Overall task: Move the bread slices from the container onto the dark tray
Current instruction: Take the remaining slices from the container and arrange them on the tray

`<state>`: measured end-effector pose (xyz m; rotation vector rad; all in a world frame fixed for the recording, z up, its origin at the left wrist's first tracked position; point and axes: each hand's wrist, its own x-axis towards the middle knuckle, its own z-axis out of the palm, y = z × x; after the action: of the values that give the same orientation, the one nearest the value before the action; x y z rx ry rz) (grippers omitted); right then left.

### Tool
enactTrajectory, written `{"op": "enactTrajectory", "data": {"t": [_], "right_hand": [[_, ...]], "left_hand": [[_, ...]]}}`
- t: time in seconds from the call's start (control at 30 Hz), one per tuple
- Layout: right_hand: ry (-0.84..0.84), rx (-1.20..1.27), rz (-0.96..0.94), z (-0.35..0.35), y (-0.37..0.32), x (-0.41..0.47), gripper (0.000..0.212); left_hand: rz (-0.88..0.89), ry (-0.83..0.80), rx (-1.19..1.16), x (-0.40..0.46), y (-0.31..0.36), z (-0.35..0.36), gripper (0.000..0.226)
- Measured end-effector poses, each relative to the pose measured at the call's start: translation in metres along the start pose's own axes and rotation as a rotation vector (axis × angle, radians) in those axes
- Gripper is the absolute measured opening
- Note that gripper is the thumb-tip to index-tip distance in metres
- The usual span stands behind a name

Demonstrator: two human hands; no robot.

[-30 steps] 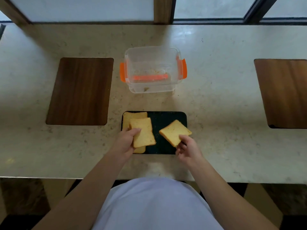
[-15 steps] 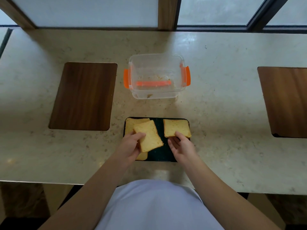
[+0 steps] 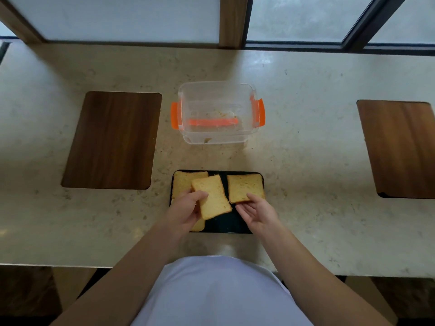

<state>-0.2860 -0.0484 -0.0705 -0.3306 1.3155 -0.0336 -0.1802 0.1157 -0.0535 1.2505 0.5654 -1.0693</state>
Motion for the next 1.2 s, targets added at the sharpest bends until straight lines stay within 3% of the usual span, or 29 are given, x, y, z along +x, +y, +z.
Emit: {"op": "enactTrajectory", "data": {"t": [0.13,0.57,0.7,0.83,1.03,1.13,1.2], "right_hand": [[-0.014,-0.047,0.024,-0.001,-0.002,-0.005,0.055],[-0.064,-0.068,0.003,-0.002,-0.001,-0.002,0.045],[-0.108,-0.247,0.072,-0.012,-0.002,-0.009,0.037],[-0.268,-0.559,0.020,-0.026,-0.002,-0.025,0.038],[-0.467,-0.386,-0.059,-0.042,-0.006,-0.038,0.050],[-0.437,-0.386,-0.135,-0.041,-0.006,-0.041,0.045],[-0.417,-0.396,-0.171,-0.040,-0.006,-0.040,0.039]], "left_hand": [[-0.011,0.020,0.014,0.000,-0.004,-0.001,0.036],[-0.034,0.017,0.050,-0.004,-0.009,-0.007,0.035],[-0.047,0.013,0.115,-0.008,-0.013,0.000,0.037],[-0.065,-0.032,0.059,-0.012,-0.020,0.011,0.041],[0.013,-0.075,-0.187,-0.010,-0.025,0.025,0.067],[0.055,-0.103,-0.150,-0.011,-0.027,0.029,0.085],[0.102,-0.126,-0.056,-0.012,-0.028,0.030,0.080]]}}
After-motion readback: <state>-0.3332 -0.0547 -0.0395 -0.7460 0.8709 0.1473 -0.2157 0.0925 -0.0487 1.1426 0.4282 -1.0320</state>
